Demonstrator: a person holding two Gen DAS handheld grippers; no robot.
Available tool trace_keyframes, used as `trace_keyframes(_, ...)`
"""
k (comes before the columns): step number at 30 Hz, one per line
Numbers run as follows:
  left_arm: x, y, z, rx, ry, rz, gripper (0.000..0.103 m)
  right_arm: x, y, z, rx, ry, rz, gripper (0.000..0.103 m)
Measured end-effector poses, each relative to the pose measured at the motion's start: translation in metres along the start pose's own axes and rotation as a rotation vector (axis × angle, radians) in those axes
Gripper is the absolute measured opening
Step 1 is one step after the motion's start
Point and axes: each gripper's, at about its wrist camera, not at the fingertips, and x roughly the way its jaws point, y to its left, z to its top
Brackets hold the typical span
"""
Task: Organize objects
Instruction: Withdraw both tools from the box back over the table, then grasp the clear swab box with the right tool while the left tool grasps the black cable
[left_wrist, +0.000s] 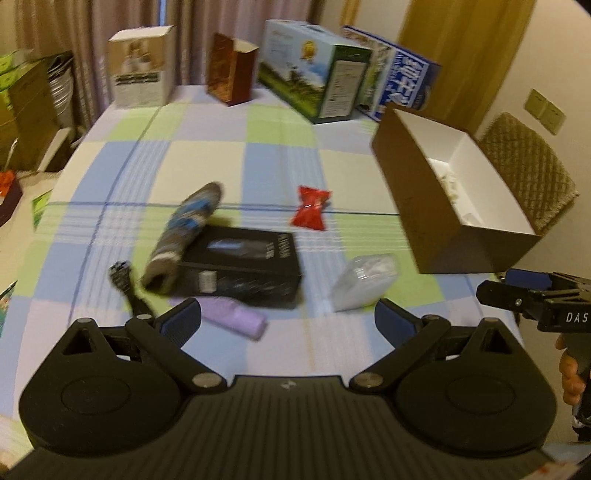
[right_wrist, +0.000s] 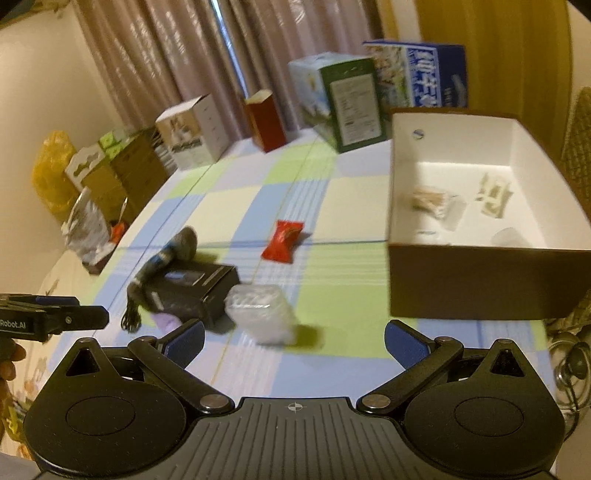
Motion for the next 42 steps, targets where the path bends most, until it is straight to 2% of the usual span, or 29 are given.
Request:
trace_keyframes(11, -0.007, 0.069, -0.019, -0.101, 0.021, 0.129, 0.098, 0.043, 0.029, 0.0, -0.032, 0.037, -0.005, 0.101)
trace_keyframes(19, -0.003, 0.099, -0.026, -0.144, 0.032, 0.179, 0.098, 0.074, 0.046, 0.004, -0.054, 0.036, -0.043, 0.1)
trace_keyframes(23, 0.005, 0.111, -0.026, -0.149, 0.039, 0.208, 0.098, 0.088, 0.049, 0.007, -0.063, 0.038, -0.079, 0.088)
trace_keyframes(30, 0.025, 0.131, -0.023, -0.159, 0.062, 0.238, 0.098, 0.11, 0.052, 0.011, -0.067, 0.051, -0.116, 0.078)
trace_keyframes(33, 0.036, 0.137, -0.021, -0.158, 0.078, 0.242, 0.097, 0.117, 0.051, 0.011, -0.067, 0.061, -0.128, 0.071)
trace_keyframes(35, 0.045, 0.14, -0.019, -0.156, 0.089, 0.243, 0.097, 0.121, 0.05, 0.012, -0.072, 0.067, -0.139, 0.057)
trace_keyframes(42, 0.081, 0.147, -0.007, -0.137, 0.131, 0.232, 0.092, 0.124, 0.045, 0.016, -0.054, 0.073, -0.141, 0.056)
